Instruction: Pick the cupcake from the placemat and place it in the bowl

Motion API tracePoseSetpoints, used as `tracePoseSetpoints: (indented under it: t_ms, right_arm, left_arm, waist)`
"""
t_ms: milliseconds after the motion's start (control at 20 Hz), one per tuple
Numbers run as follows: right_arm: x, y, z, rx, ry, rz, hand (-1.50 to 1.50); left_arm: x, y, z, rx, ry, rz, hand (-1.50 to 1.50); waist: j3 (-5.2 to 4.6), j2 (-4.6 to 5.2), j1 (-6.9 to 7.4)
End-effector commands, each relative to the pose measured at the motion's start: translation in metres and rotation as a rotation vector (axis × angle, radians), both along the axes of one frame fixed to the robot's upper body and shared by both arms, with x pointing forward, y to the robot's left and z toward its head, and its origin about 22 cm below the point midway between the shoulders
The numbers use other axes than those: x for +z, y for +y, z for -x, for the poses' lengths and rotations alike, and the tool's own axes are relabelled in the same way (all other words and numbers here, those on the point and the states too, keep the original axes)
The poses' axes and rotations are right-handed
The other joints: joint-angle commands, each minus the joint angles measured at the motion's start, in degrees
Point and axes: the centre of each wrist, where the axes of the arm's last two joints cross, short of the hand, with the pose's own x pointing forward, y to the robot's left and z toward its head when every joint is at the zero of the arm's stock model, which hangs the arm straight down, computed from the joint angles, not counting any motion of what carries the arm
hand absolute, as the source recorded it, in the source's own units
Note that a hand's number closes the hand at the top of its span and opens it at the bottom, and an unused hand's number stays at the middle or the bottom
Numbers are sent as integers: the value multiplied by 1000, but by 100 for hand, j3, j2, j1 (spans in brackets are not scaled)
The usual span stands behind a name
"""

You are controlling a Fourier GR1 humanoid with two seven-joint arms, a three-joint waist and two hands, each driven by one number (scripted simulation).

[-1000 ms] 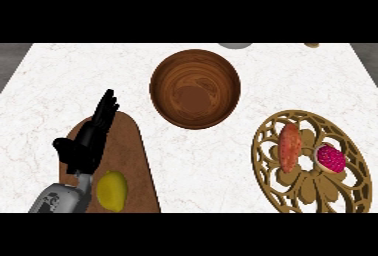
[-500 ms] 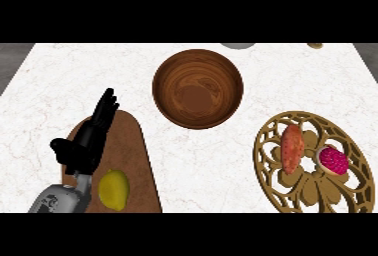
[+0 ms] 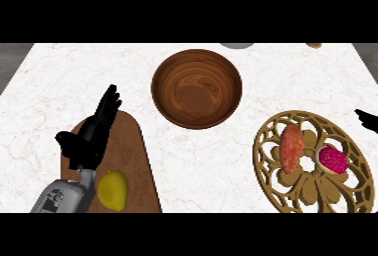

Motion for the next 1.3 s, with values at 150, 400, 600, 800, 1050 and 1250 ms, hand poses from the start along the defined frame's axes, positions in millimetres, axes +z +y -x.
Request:
tracePoseSetpoints:
  t_ms: [150, 400, 600, 800, 1050, 1250]
  right_arm:
    - [-11, -12, 5, 27, -5, -75, -150]
    - [-15, -26, 2, 35, 8, -161, -150]
    - [-12, -13, 13, 37, 19, -195, -150]
    - [-47, -16, 11, 19, 74, -219, -150]
    - [-52, -4, 11, 7, 78, -239, -150]
    - [-76, 0, 9, 22, 105, -245, -150]
  left_arm:
    - [-8, 8, -17, 16, 7, -4, 0]
    - [5, 12, 8, 26, -5, 4, 0]
    - [-3, 13, 2, 8, -11, 8, 0]
    - [-6, 10, 2, 3, 20, 1, 0]
    - [2, 18, 1, 17, -5, 2, 0]
    - [-14, 4, 11, 12, 18, -1, 0]
  waist:
    - [-1, -1, -34]
    - [0, -5, 4]
    - [-2, -7, -19]
    - [1, -2, -5]
    - [0, -4, -4]
    - [1, -1, 0]
